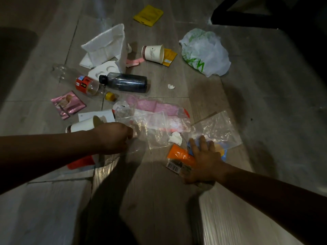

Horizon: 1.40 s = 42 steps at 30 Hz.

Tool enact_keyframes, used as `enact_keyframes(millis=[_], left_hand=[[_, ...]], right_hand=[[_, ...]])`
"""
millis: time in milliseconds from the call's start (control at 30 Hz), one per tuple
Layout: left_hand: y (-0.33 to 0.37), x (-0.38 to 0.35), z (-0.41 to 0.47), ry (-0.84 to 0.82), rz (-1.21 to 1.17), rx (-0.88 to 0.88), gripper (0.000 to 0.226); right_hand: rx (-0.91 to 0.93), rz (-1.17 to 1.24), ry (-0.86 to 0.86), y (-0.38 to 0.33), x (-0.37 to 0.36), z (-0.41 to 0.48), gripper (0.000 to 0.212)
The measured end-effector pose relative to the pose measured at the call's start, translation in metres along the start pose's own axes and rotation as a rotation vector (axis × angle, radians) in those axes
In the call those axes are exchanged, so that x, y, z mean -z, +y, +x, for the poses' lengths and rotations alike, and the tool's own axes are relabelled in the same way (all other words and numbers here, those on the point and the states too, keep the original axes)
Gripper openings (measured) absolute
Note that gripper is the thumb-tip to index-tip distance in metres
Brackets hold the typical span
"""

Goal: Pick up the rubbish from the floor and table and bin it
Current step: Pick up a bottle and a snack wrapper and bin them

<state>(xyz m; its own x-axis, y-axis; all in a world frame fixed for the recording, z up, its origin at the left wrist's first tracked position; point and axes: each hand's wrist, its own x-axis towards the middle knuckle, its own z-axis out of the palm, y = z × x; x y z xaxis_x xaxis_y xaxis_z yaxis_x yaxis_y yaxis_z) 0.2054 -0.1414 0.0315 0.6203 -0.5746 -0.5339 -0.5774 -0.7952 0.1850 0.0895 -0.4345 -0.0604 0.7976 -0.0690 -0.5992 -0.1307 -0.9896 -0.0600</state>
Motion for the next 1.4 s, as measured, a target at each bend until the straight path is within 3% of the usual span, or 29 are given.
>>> enact_keyframes(millis=[300,467,800,1000,1167,1400], left_hand=[[-0.002,-0.002,0.000,0.010,-0.023,0.005,0.034],[-0.010,-0.009,-0.004,0.052,-0.019,0.004,0.031],[-0.034,-0.032,-0.024,0.136,-0.115,0.003,0.050],[-0.045,-0.042,-0.032,0.078,-0.194,0.075,0.048],[-0.043,-0.045,-0.031,0.019,-0.127,0.059,0.047],[-0.024,-0.021,-0.025,0.160,-0.293,0.063,0.055]], right_hand=[[0.083,0.023,0.158,0.005,0.012,-0.009,0.117],[0.131,0.072,0.291,0.013,0.016,-0.003,0.092],[0.153,0.397,0.280,0.017,0.020,0.003,0.056],[0.116,0.725,0.226,0.005,0.036,-0.014,0.054],[0.135,0.869,0.267,-0.010,0.048,-0.024,0.046],[0.146,0.945,0.391,-0.020,0.081,-0.032,0.043]])
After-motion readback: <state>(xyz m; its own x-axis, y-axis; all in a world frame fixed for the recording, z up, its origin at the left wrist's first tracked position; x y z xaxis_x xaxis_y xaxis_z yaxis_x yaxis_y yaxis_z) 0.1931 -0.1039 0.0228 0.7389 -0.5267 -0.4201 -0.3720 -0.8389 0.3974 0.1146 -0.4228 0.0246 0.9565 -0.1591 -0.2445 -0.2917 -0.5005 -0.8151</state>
